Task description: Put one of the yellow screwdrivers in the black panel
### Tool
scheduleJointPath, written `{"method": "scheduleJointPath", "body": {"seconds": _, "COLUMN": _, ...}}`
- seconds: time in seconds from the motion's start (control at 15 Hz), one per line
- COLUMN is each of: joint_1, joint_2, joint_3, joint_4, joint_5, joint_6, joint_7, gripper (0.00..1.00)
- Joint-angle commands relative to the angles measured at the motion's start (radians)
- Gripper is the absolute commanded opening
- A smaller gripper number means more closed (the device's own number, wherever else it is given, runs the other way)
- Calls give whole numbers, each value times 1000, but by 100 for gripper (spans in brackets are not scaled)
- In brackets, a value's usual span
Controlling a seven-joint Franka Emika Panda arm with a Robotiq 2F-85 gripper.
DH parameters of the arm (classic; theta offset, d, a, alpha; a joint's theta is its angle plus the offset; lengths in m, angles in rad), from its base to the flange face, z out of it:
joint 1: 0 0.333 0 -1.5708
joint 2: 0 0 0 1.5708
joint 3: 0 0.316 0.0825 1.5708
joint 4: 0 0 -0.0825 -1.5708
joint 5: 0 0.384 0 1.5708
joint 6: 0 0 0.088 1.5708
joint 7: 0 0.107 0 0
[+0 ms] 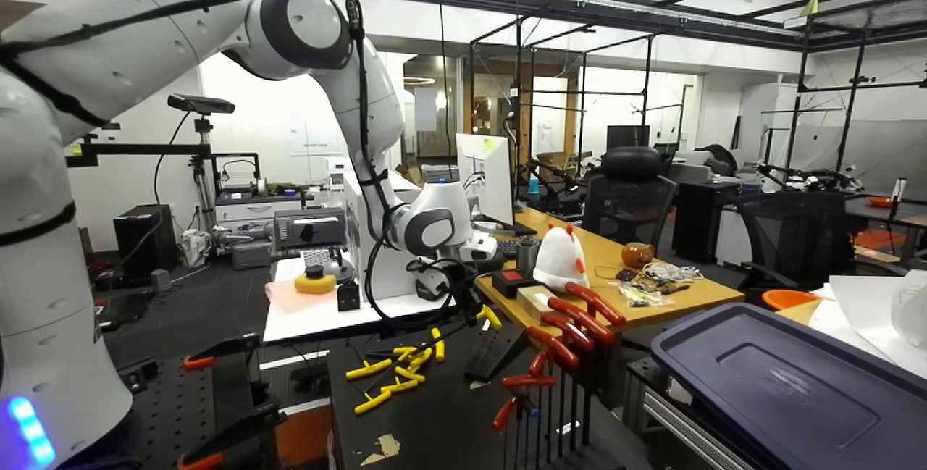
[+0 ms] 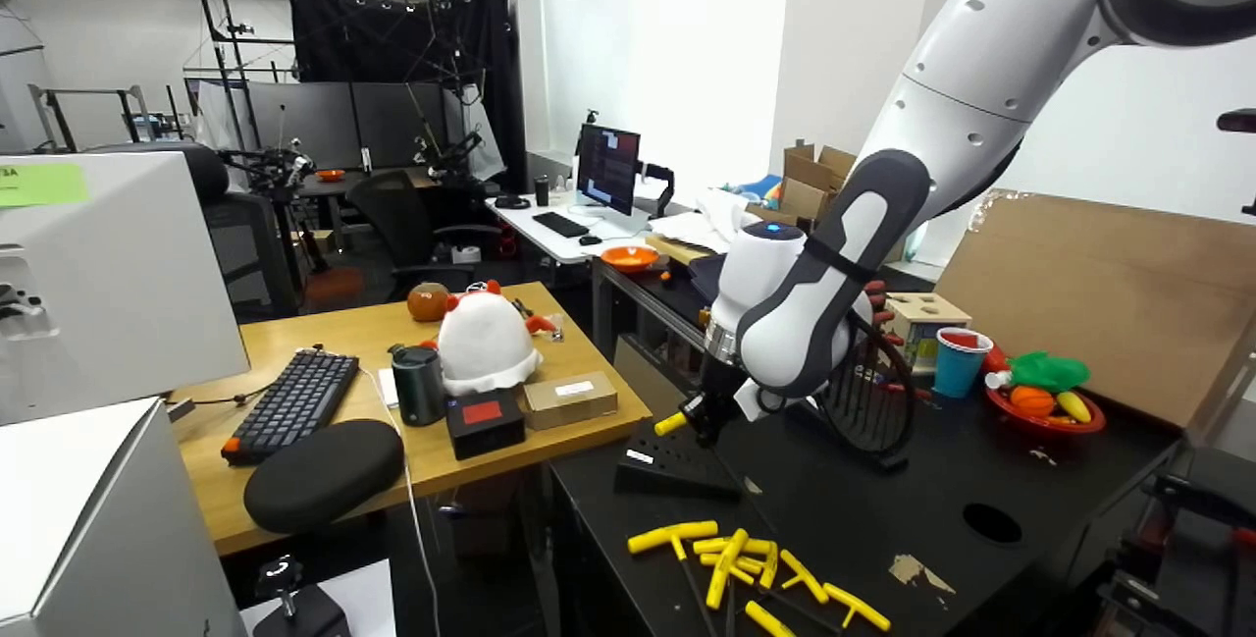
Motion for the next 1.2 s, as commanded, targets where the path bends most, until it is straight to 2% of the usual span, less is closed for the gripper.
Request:
{"method": "scheduleJointPath", "body": {"seconds": 0.0, "joint_1": 85, "joint_2": -7, "joint_3": -79, "joint_4": 38, "joint_5": -66, "joint_6": -90, "joint_7": -7, "gripper": 4}}
{"method": "scheduleJointPath", "body": {"seconds": 0.27, "joint_1": 134, "joint_2": 15, "joint_3": -111, "joint_4": 90, "joint_5": -158, "joint_6": -166, "joint_7": -13, "gripper": 4}}
{"method": "scheduleJointPath", "body": {"seconds": 0.6, "joint_1": 127, "joint_2": 45, "joint_3": -70, "joint_4": 224, "joint_5": -221, "joint_6": -261, "joint_7": -44, "gripper": 4}}
{"method": "scheduleJointPath", "body": {"seconds": 0.93, "joint_1": 71, "joint_2": 133, "joint_3": 3, "joint_4": 468, "joint_5": -215, "joint_6": -468, "joint_7": -102, "gripper": 4}}
{"method": "scheduleJointPath", "body": {"seconds": 1.13, "joint_1": 42, "joint_2": 215, "joint_3": 24, "joint_4": 638, "joint_5": -211, "joint_6": -593, "joint_7": -118, "gripper": 4}}
